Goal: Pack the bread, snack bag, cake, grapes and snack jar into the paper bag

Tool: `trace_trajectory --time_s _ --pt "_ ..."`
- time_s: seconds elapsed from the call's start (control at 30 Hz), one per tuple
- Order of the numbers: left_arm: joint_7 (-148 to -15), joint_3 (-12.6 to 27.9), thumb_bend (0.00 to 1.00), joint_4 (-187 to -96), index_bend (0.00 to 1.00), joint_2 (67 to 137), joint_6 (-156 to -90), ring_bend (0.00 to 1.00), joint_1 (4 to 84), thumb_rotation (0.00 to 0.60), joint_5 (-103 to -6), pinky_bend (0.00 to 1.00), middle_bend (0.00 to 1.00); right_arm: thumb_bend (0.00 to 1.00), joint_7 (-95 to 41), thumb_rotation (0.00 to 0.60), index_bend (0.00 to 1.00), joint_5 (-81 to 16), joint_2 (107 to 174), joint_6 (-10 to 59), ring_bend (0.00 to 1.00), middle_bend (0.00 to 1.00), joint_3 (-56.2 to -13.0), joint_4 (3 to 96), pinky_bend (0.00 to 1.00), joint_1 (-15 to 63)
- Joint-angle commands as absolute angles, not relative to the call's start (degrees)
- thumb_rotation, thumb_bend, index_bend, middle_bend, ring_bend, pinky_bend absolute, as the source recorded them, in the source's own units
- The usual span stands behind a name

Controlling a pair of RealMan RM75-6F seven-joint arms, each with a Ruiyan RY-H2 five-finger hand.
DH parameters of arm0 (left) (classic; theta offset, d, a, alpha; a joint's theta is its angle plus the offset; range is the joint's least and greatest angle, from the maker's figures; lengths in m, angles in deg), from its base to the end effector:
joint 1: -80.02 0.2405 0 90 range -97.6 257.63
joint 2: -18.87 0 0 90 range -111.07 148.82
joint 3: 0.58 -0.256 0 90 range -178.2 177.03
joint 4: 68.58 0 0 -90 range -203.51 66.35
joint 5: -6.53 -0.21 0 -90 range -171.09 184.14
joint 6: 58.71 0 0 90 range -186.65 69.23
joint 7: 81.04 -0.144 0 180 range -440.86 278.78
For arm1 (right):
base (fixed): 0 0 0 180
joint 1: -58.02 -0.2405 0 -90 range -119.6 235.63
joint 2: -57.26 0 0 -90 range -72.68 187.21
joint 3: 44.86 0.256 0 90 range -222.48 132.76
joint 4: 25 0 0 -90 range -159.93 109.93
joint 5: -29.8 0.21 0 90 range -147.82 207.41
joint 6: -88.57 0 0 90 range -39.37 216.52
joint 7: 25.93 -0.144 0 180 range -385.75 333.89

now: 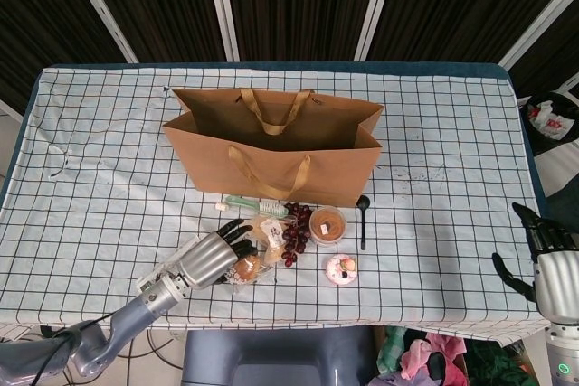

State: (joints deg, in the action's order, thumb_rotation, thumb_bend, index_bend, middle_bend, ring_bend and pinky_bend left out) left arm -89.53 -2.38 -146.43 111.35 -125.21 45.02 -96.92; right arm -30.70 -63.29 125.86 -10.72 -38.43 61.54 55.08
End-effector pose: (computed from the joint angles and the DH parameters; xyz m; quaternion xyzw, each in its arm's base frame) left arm -0.1526 0.2533 -0.0433 -0.8297 -0.1997 -0.4414 0.2771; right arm -0.2950 -0.1773 0.1771 0.5474 -0.2956 0.5088 0.5951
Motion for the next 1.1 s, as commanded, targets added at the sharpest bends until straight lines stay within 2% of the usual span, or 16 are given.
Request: trace_trajectory --time_s 0.03,0.13,0.27,0.37,0.5,0.7,0.8,0.97,1.1 --pt "-89.1 -2.9 0.27 -151.0 0.35 107.0 -131.1 0.13 46.4 0.6 -99.9 0.14 0.42 0.26 -30.6 0.6 0.1 -63.1 125.9 -10.7 0.3 0.18 -38.4 61.6 0.24 55.1" --pt "-90.8 -2.4 0.26 -154.6 0.36 103.1 -138.1 0.13 47.9 0.6 -103.3 0.14 0.42 0.26 -30.4 0.6 0.1 -63.0 125.9 -10.4 0.3 0.18 -38.3 61.6 0.24 55.1" --pt "-94.0 0.3 0.26 -157.9 0.37 100.1 -145.4 0.13 49.1 0.6 -106.5 0.14 0.43 0.26 -30.1 0.6 0.1 -62.8 126.0 -10.4 0.3 0.18 -38.1 61.6 0.24 55.1" --pt "-96.6 3.5 0.26 -161.9 0.36 96.9 -146.7 0.13 48.7 0.6 -105.8 0.14 0.43 0.26 -30.0 0.6 0.1 -62.4 125.9 -10.4 0.3 0.18 -38.0 61.9 0.24 55.2" --pt "-97.9 10.3 0.26 -166.2 0.36 93.0 -144.7 0.13 45.8 0.6 -101.7 0.14 0.43 0.26 -30.0 0.6 0.1 -62.3 125.7 -10.5 0.3 0.18 -37.8 62.0 0.24 55.2" --pt "-98.9 19.6 0.26 -163.9 0.36 92.4 -142.0 0.13 39.9 0.6 -97.0 0.15 0.42 0.27 -30.1 0.6 0.1 -61.1 125.7 -10.2 0.3 0.18 -37.2 61.6 0.24 55.4" --pt "-99.5 22.7 0.26 -162.9 0.36 92.6 -137.4 0.13 36.6 0.6 -92.6 0.15 0.42 0.27 -27.8 0.6 0.1 -60.7 125.9 -9.7 0.3 0.18 -37.1 60.7 0.24 55.2" --pt "-102.4 25.3 0.25 -160.2 0.36 93.4 -129.3 0.13 32.5 0.6 -84.3 0.15 0.42 0.27 -27.3 0.6 0.1 -60.6 126.1 -9.5 0.3 0.18 -37.1 60.9 0.24 55.2" --pt "-104.1 27.0 0.25 -157.4 0.36 96.0 -126.2 0.13 29.8 0.6 -78.4 0.15 0.42 0.27 -27.0 0.6 0.1 -60.4 126.2 -9.2 0.3 0.18 -37.1 60.8 0.24 55.1"
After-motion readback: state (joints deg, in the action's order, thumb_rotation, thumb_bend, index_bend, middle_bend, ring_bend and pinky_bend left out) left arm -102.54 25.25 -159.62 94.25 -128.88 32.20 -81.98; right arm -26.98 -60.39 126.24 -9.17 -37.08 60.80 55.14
